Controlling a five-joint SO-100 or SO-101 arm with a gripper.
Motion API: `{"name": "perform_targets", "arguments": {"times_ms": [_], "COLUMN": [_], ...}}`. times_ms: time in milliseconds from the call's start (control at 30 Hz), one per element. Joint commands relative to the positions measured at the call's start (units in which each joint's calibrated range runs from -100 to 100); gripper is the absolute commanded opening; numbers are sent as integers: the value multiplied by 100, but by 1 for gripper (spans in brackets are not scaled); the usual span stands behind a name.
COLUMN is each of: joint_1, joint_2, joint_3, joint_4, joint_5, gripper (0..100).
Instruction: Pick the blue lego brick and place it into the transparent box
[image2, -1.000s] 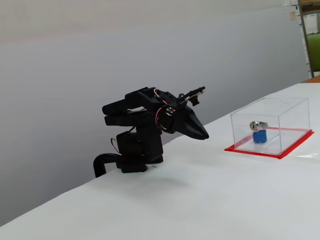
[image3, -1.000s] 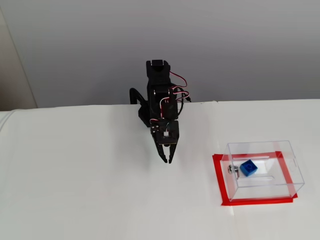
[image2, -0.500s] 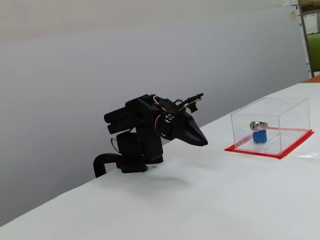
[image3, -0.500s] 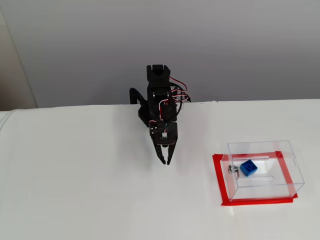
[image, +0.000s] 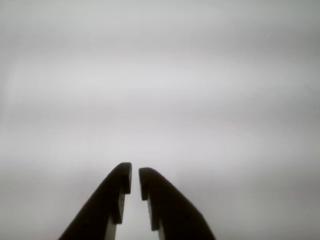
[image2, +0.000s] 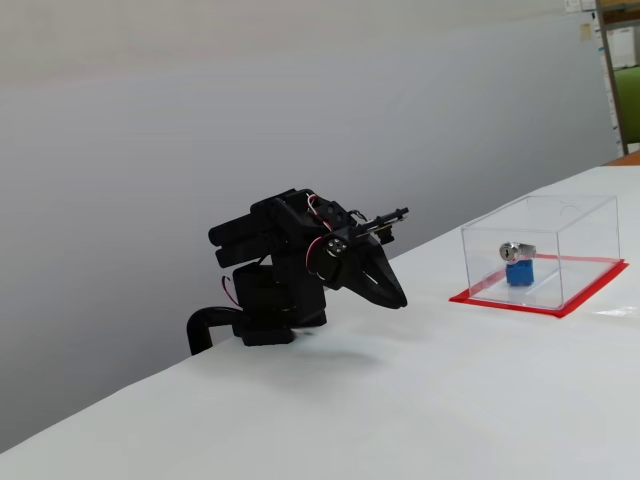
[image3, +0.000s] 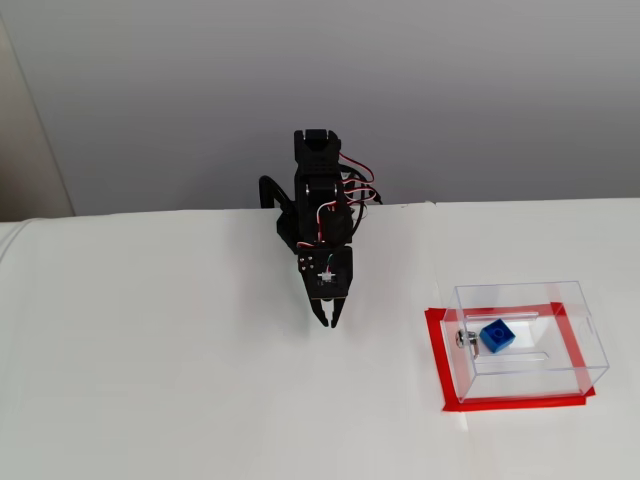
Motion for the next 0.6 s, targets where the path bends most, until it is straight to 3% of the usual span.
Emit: {"name": "perform_targets", "arguments": {"times_ms": [0,567], "joint_1": [67,164], "joint_2": [-85,-59], "joint_3": [87,77], "joint_4": [11,2], "joint_5": [-10,-36], "gripper": [2,2]}}
